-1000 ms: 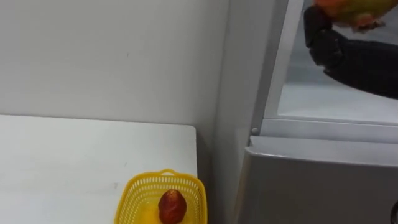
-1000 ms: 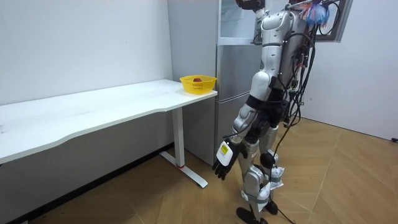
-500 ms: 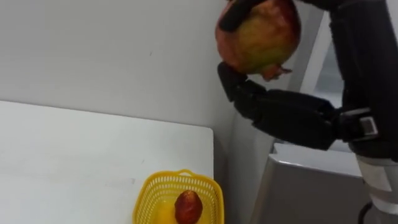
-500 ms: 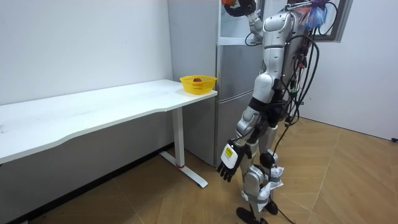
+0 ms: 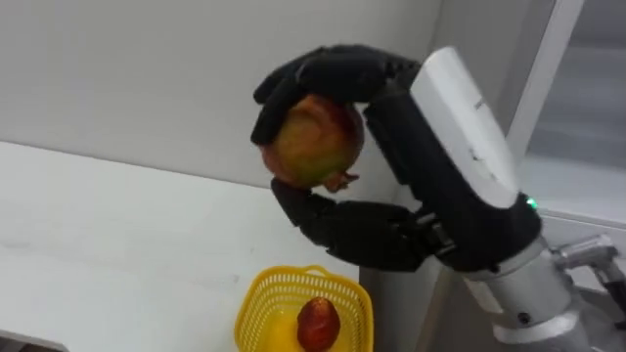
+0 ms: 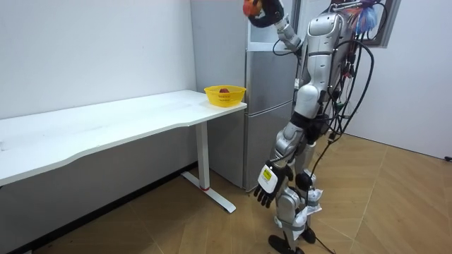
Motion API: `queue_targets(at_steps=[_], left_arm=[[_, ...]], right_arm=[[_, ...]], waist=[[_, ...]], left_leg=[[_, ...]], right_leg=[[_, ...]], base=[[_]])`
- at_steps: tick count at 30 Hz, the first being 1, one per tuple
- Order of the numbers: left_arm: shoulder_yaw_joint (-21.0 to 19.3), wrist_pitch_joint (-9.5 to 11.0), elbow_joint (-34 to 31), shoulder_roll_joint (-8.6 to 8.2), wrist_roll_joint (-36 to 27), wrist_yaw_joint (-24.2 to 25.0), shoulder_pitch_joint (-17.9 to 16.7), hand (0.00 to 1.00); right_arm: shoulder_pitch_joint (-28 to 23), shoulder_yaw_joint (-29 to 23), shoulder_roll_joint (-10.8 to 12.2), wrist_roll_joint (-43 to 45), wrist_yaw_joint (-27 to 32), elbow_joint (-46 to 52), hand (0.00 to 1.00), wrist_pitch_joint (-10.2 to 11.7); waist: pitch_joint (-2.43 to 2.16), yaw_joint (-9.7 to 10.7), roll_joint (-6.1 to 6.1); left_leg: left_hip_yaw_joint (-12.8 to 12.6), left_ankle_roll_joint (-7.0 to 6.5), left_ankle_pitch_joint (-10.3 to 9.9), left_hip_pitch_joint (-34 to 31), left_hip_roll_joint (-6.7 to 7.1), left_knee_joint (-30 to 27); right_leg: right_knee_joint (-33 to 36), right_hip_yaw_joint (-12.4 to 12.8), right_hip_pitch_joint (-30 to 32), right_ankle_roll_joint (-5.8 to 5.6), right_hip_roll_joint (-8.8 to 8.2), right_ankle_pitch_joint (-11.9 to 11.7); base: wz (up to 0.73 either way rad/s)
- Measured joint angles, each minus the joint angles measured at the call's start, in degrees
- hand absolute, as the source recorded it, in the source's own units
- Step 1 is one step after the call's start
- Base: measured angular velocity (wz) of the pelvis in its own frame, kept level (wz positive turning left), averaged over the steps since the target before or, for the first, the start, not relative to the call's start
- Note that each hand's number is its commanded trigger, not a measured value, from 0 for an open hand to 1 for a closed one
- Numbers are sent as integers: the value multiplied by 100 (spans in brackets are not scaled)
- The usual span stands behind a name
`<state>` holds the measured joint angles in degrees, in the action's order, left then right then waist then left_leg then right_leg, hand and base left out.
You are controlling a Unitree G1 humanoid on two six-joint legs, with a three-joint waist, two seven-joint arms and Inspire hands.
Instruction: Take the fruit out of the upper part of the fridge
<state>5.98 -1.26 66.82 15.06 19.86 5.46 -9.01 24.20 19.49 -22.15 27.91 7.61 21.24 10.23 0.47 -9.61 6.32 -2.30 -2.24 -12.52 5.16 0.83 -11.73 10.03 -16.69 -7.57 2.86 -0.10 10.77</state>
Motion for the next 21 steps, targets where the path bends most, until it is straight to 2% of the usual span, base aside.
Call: queue_targets(at_steps=[3,8,9,10,15,21], left_arm=[[62,-15,6,16,2,130,78,0],[122,-40,5,8,10,238,118,0],[114,-42,5,4,11,250,128,0],[114,-44,6,4,12,252,128,0],[113,-94,4,4,50,301,216,0],[107,-132,-2,0,65,273,275,0]], right_arm=[[2,246,17,316,-209,-468,100,-103],[0,526,22,368,-599,-1167,100,-292],[-1,566,25,375,-646,-1256,100,-346],[-1,584,30,381,-667,-1294,100,-368],[-3,639,211,391,-723,-1725,100,-407],[-4,771,254,413,-726,-2289,100,-497]], waist=[[18,-138,13],[28,-307,10],[54,-344,-1],[60,-346,-5],[61,-364,-7],[57,-465,-1]], left_leg=[[9,-1,2,-87,6,-13],[13,-2,2,-165,3,-5],[21,-2,3,-172,4,-9],[29,-2,3,-173,5,-10],[109,0,4,-193,9,-7],[108,0,5,-159,11,-9]], right_leg=[[2,-58,79,3,-11,-2],[6,-61,172,4,-8,-3],[1,-62,179,4,-7,-3],[-2,-63,181,4,-7,-3],[-30,-73,194,3,3,-3],[-32,-61,169,4,2,-2]], base=[[2],[0],[0],[5],[7],[0]])
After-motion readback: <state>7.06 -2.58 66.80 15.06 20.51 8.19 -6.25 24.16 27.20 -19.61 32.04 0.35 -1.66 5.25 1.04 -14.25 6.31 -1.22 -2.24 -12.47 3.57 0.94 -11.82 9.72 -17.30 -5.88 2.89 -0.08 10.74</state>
